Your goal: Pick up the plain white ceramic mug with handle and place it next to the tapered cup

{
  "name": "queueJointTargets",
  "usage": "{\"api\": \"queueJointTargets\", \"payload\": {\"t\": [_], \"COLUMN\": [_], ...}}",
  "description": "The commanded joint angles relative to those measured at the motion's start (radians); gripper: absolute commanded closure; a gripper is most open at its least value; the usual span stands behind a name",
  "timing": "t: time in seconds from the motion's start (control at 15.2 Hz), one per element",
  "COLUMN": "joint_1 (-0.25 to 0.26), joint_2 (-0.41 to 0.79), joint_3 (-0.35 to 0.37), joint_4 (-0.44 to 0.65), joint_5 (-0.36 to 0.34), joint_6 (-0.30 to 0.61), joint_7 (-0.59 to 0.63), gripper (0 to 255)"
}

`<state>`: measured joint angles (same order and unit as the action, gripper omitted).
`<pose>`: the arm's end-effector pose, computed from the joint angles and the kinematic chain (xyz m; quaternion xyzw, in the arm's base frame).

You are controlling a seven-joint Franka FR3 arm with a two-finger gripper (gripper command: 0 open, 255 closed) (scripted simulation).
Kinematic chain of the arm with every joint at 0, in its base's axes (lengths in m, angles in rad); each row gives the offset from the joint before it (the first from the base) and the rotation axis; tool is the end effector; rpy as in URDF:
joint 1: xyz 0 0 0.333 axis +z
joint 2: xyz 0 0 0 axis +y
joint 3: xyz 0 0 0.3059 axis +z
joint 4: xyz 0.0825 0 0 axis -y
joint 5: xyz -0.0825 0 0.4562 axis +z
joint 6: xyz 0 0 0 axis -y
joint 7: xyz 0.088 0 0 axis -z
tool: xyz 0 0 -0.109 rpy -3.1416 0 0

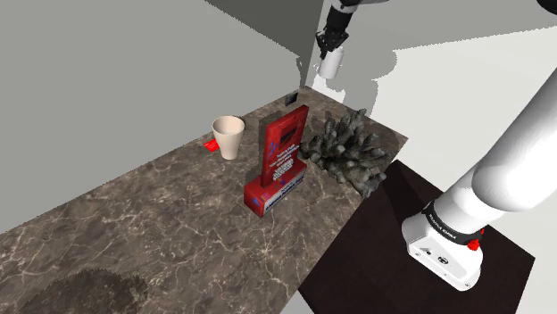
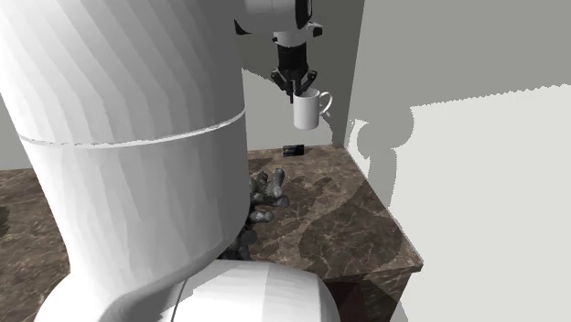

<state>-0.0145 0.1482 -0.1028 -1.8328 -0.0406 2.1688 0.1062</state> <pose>0.6801 -0.0796 0.4270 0.9902 -0.1000 0.0939 0.0258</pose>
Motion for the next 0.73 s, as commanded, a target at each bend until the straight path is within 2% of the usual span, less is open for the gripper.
{"api": "queueJointTargets", "payload": {"t": [0.0,0.66], "joint_1": [0.028,0.164], "joint_2": [0.006,0.047], "joint_3": [0.018,0.1], "joint_4": [0.006,0.067], "joint_5": [-0.013,-0.072], "joint_6": [-0.002,-0.04], "joint_7": [0.053,0.295], "gripper": [255,255]}}
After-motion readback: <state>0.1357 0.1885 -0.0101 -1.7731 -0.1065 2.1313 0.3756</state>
